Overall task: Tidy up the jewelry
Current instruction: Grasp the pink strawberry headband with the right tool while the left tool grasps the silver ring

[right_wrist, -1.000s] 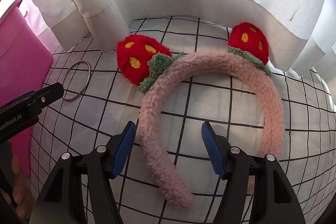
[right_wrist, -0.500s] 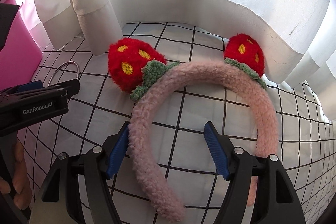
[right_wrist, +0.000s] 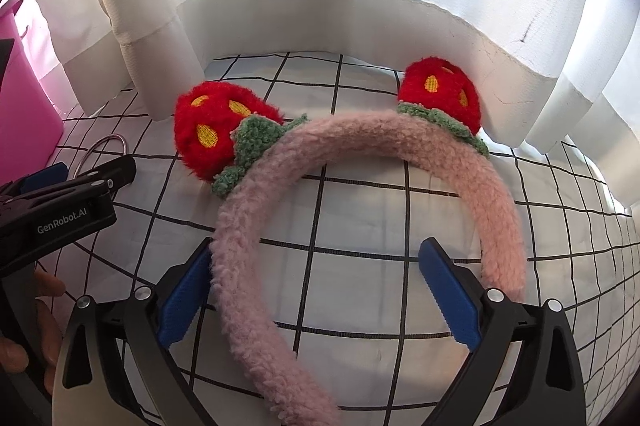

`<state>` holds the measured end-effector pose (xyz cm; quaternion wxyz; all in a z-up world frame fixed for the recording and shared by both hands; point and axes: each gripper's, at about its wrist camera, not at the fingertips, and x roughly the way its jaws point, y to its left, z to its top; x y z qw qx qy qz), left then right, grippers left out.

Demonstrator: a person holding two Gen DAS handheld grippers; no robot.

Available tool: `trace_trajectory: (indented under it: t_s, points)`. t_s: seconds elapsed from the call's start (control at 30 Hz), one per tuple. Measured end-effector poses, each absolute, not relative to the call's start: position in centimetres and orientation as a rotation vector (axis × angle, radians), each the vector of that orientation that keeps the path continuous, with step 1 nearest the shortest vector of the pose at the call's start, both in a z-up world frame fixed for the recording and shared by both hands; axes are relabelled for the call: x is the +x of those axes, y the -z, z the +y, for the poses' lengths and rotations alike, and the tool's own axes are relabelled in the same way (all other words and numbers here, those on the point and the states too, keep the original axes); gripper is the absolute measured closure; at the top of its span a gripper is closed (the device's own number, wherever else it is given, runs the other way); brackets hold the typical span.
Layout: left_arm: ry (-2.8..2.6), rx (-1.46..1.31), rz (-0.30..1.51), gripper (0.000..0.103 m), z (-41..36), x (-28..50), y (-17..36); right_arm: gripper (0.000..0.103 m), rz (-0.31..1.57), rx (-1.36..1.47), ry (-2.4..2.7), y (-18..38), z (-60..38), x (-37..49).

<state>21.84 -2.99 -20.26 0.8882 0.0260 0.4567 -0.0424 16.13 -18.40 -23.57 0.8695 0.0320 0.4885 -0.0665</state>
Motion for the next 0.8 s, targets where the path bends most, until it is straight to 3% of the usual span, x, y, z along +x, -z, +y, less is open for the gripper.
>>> trace_trajectory:
  t_s: [0.37, 0.53, 0.6, 0.73, 0.8]
  points:
    - [0.11, 0.061, 0.952, 0.007, -2.4, 22.2, 20.6, 0.01, 1.033, 0.067, 0.13, 23.0, -17.9, 15.1]
    - [0.126, 0.066, 0.951, 0.021, -2.3, 21.6, 20.2, 0.014, 1.033, 0.067, 0.12, 22.6, -17.6, 14.9]
    - [0.138, 0.072, 0.948, 0.032, -2.6, 21.1, 19.8, 0.028, 1.023, 0.056, 0.104, 22.4, -17.1, 14.6]
    - [0.138, 0.074, 0.954, 0.033, -2.9, 20.7, 19.8, 0.061, 1.006, 0.026, 0.071, 21.8, -16.1, 14.0]
    - [0.139, 0.072, 0.955, 0.033, -3.1, 20.3, 20.0, 0.094, 1.003, 0.01, 0.054, 21.7, -15.5, 13.8]
